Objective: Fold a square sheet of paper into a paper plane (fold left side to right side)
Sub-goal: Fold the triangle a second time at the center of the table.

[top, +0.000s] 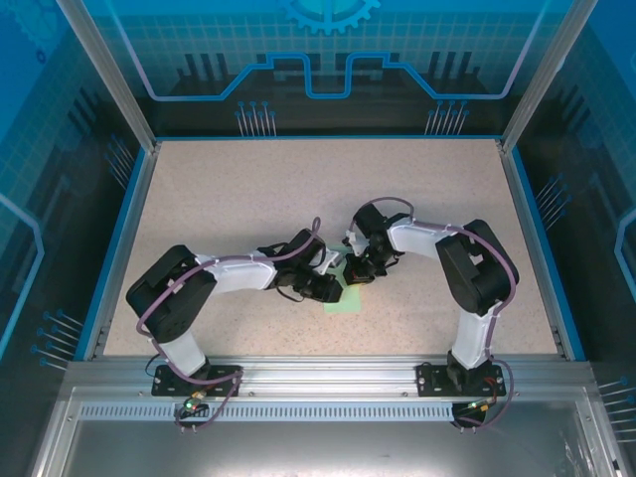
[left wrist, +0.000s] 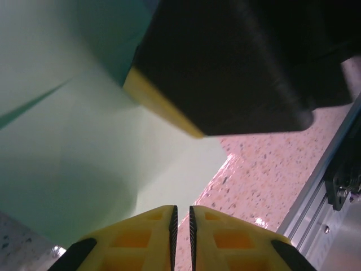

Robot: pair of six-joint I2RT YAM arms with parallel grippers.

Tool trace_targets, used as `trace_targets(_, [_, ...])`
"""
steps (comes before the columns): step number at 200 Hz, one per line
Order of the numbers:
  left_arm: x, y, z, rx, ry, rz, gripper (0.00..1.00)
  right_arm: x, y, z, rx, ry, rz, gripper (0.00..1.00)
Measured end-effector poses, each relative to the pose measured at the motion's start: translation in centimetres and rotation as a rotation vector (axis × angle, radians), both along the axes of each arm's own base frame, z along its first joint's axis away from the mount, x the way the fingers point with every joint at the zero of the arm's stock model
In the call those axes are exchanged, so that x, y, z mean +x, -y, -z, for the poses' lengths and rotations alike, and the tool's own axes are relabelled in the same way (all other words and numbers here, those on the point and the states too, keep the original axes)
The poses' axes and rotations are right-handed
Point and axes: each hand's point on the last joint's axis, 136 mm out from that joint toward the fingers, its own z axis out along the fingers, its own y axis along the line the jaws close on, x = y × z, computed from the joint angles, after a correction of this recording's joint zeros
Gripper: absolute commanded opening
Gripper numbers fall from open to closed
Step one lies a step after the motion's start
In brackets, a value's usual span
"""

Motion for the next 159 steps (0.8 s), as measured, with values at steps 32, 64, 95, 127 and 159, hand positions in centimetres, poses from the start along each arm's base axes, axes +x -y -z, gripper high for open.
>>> trace_targets(32, [0.5, 0.4, 0.3, 0.003, 0.005, 0.008, 0.16, 0.0, 0.2, 0.0, -0.006, -0.009, 0.013, 0.06])
trace_targets(64, [0.7, 0.4, 0.7, 0.008, 0.011, 0.015, 0.16, 0.0, 0.5, 0.1, -0.015, -0.018, 0.028, 0.06])
trace_targets(95, [0.6, 0.2, 1.2, 0.016, 0.001, 0.013, 0.16, 0.1, 0.5, 0.1, -0.02, -0.014, 0.026, 0.06])
trace_targets(127, [-0.5, -0.3, 2.7, 0.032, -0.031, 0.023, 0.16, 0.1, 0.5, 0.1, -0.025, -0.009, 0.02, 0.06])
trace_targets(159, [-0.7, -0.4, 2.7, 0.011, -0.011, 0.024, 0.16, 0.1, 0.5, 0.1, -0.024, -0.008, 0.017, 0.06])
